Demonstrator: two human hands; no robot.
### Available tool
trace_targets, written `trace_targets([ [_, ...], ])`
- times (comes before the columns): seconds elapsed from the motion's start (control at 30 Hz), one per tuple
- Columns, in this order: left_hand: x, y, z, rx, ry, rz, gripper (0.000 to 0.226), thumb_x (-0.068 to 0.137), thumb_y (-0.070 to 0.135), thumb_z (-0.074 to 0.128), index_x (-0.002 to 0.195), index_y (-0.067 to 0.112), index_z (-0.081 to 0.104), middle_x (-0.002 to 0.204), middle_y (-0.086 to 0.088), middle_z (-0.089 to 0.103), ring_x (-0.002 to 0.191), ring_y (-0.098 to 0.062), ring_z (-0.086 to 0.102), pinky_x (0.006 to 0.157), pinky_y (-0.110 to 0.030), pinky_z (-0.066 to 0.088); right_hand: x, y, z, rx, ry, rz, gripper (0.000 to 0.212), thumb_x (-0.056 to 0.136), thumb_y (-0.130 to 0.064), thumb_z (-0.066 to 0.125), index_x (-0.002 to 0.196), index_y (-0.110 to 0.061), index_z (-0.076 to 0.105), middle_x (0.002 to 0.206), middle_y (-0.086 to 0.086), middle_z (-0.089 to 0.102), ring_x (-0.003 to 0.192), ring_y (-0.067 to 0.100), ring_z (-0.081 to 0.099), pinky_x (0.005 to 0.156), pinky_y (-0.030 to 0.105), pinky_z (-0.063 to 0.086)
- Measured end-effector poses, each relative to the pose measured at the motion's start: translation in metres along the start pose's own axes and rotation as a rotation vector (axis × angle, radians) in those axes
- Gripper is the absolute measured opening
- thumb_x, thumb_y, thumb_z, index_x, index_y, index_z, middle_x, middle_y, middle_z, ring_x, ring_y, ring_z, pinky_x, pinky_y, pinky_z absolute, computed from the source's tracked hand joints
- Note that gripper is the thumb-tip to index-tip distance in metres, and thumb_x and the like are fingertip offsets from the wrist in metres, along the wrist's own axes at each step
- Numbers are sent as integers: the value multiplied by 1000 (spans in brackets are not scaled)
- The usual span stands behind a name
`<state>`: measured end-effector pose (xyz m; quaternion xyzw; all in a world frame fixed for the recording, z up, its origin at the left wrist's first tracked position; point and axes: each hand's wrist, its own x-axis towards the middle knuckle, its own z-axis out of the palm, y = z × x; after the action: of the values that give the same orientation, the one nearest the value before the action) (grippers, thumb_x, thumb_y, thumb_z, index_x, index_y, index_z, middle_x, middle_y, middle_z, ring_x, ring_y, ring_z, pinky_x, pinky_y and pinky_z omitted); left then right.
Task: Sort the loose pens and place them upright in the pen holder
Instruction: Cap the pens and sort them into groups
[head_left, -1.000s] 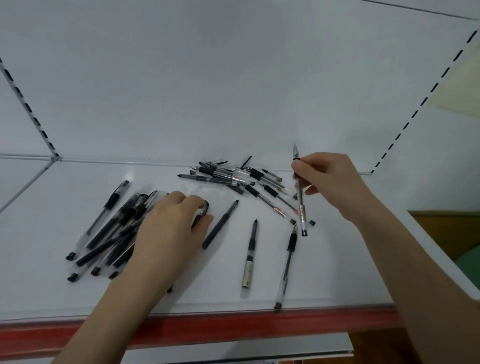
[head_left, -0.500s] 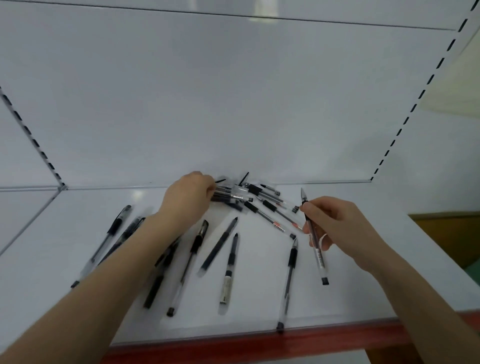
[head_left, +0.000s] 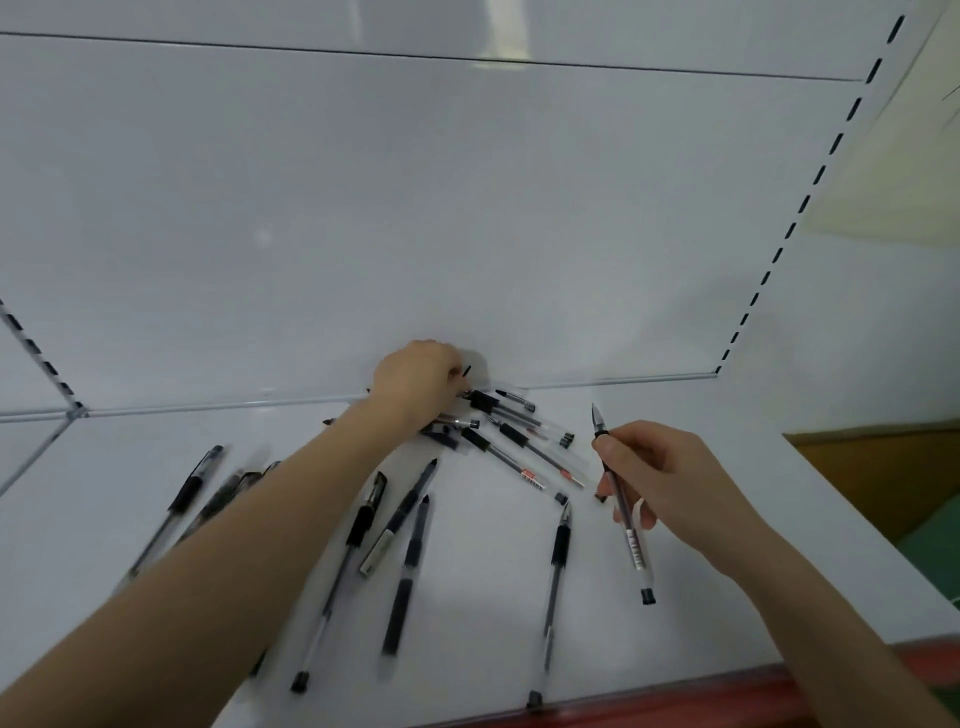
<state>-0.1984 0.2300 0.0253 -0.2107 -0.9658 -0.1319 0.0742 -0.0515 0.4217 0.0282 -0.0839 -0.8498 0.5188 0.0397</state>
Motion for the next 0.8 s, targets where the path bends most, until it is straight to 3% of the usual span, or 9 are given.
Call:
trace_targets([
  [0.13,16,7,15,62,-69,-61,26,92,21,48,81,2,62,75,-7,53,73,-25,51,61,-29,37,-4,6,-7,-40,29,5,17,91,-24,52,81,-15,61,58,-1,66,45,10,59,42,17,41],
  [0.27,24,4,20,8,-101,-74,20,90,14,52,93,0,65,92,-16,64,84,-30,59,67,-30,41,-6,15,-14,-72,49,17,16,91,-25,53,81,-16,62,62,0,67,47,12,60,44,20,43],
  [0.37,25,-2,21,-35,-136,-56,21,90,18,54,87,-1,63,93,-18,65,86,-31,60,73,-31,45,-6,18,-13,-64,48,21,16,91,-24,53,81,-15,62,61,0,66,47,13,60,43,19,41],
  [0.5,20,-9,21,-148,-95,-22,19,87,13,57,95,-3,65,100,-17,67,94,-31,60,82,-34,48,-4,15,-11,-57,31,5,17,91,-23,53,80,-15,62,60,-1,66,47,12,59,43,16,40],
  [0.67,-6,2,-13,-551,58,-12,9,86,12,59,94,8,62,89,-2,60,85,-18,56,70,-19,41,0,3,-8,-57,24,-92,14,92,-22,52,81,-23,62,60,-7,67,48,9,55,46,12,40],
  [0.8,-46,13,-54,-1094,-83,6,11,87,7,56,92,13,64,79,1,65,74,-10,66,70,-19,54,-1,-21,-4,-87,37,-299,17,89,-28,52,81,-42,59,64,-14,61,59,4,54,64,26,49],
])
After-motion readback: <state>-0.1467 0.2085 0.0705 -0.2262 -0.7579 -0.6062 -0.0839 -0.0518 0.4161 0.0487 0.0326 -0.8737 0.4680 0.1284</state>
